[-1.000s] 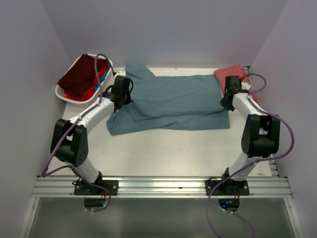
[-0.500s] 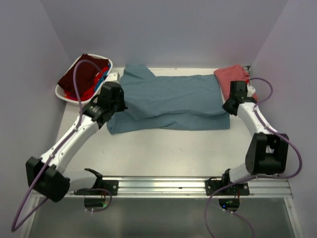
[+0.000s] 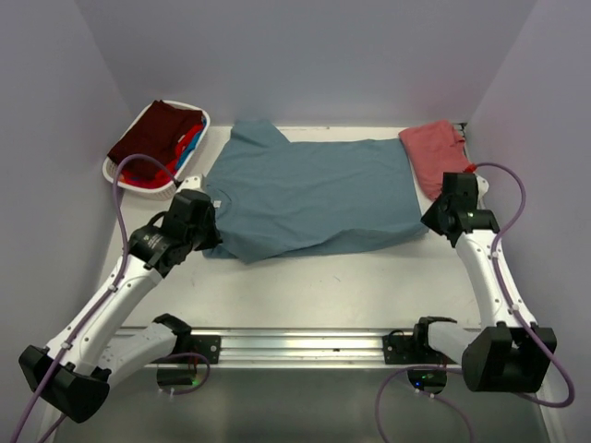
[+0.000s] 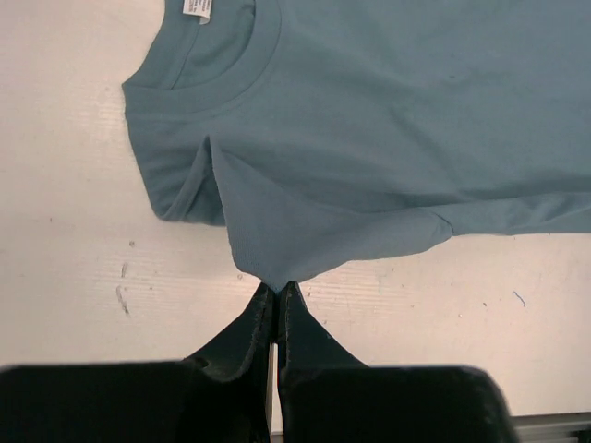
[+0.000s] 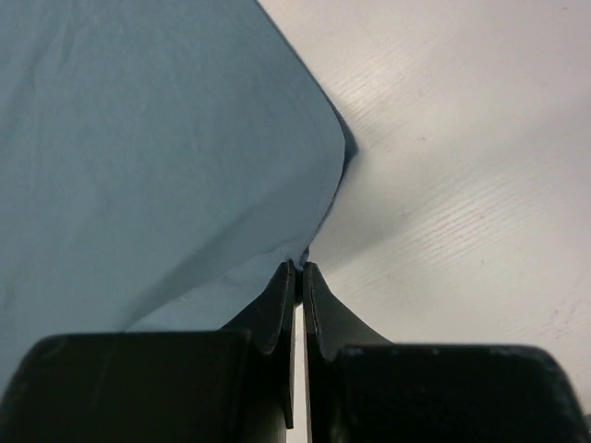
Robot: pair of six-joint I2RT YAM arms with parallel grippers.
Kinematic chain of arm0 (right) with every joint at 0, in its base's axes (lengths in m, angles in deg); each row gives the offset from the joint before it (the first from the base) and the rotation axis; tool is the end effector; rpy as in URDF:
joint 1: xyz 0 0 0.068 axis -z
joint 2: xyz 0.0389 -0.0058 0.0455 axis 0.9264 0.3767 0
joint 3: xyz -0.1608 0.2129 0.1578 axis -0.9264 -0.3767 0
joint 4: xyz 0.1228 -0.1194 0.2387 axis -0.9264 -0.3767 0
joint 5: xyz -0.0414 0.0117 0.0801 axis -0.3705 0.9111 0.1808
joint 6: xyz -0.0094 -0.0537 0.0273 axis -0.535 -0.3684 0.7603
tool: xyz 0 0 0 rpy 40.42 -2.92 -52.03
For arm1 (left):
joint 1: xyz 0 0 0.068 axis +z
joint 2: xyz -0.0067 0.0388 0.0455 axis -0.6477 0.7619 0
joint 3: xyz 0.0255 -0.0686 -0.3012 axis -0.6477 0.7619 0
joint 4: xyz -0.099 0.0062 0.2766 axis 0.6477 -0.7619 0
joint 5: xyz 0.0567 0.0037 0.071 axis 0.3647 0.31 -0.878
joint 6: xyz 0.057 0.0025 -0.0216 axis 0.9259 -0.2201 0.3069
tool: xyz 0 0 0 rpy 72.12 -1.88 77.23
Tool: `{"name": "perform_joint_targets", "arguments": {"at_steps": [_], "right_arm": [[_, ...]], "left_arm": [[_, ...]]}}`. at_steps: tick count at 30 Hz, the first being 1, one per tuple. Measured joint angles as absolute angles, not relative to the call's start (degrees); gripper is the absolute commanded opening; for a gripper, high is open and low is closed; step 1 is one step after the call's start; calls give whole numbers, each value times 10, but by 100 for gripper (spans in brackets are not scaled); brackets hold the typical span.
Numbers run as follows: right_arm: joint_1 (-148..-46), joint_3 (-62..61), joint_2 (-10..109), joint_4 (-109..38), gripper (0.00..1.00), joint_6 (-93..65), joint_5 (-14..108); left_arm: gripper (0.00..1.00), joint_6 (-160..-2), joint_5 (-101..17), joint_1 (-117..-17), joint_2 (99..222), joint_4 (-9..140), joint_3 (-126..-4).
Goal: Fold and stack the t-shirts
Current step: Fold the tshirt
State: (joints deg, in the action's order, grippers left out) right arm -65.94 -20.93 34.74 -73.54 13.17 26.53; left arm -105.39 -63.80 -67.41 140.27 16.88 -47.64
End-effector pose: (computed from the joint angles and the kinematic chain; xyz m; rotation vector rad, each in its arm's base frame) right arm 0.2599 -0.0190 0.3049 0.8333 2.2592 -0.0173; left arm 0.1891 -0.0844 0.3330 -0.2993 2.3584 -0.2454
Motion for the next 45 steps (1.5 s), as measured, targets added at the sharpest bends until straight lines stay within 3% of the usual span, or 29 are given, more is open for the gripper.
{"name": "perform_joint_targets", "arguments": {"at_steps": [12,24,34,45], "right_arm": [[-659,-220,265,-789,0,115,250],[-659,-221,336,-761,0,118,241],[-659,-186,453,-711,0,140,237],[-659,-99,570,-667,0,149,223]], "left_arm": [[0,-1066,-643,-675,1396,99,-560],[0,-1093,-670,-678,1391,73,-555],[0,-1074,-735,-675,1522,152,-531],[0,-1025,-772,-640,1689,248,-621]]}}
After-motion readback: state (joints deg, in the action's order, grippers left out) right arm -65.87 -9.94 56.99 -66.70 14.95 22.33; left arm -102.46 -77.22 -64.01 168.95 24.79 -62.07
